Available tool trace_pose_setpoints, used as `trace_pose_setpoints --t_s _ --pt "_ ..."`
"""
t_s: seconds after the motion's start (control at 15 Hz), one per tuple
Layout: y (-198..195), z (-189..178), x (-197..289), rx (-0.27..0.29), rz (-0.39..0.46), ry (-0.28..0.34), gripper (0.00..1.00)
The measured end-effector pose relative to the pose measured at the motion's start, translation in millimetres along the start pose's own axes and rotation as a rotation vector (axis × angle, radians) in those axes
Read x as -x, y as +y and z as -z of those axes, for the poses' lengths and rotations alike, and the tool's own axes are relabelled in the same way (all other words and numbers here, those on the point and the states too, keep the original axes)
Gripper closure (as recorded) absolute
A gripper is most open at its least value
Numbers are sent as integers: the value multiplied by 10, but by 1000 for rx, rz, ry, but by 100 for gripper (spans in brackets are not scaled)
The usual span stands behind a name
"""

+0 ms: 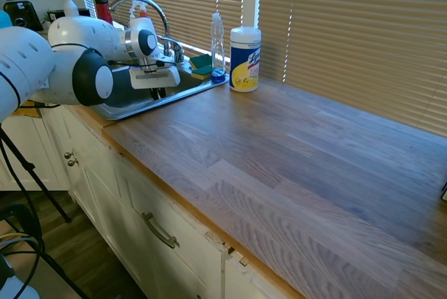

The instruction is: Put the mug in the sink

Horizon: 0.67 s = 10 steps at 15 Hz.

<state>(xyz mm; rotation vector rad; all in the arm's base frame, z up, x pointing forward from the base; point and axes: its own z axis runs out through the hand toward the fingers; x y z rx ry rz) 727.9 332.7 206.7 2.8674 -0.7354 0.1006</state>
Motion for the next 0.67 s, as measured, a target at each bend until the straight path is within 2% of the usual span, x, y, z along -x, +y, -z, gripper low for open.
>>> trace_pose_setpoints --t_s 0.4,0.67 --pt "17 48 -30 10 2 23 0" --pt "-37 456 2 -20 0 69 0"
